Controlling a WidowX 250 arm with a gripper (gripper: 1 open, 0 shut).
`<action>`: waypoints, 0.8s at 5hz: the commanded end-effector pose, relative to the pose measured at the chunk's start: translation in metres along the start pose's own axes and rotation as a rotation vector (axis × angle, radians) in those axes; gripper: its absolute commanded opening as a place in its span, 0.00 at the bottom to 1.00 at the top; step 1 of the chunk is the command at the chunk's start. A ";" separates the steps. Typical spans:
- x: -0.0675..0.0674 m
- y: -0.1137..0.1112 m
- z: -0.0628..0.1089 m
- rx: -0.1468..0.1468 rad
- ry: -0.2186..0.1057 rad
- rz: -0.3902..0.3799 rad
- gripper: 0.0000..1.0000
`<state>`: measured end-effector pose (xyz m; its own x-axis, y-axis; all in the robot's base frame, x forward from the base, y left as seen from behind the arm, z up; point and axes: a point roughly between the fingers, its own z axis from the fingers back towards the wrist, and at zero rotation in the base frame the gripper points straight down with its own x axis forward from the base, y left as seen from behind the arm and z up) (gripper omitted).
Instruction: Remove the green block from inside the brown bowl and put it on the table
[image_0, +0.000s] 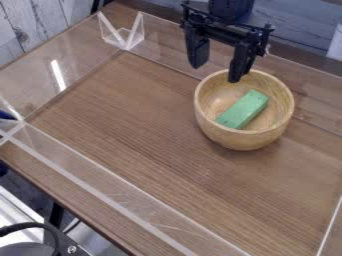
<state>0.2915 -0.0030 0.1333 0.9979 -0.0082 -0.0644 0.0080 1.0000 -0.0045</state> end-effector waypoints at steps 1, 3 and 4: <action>0.005 -0.004 -0.013 -0.001 0.013 -0.004 1.00; 0.012 -0.014 -0.046 -0.004 0.026 -0.029 1.00; 0.021 -0.017 -0.054 -0.002 0.029 -0.033 1.00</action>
<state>0.3014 -0.0180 0.0675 0.9896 -0.0351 -0.1393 0.0342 0.9994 -0.0089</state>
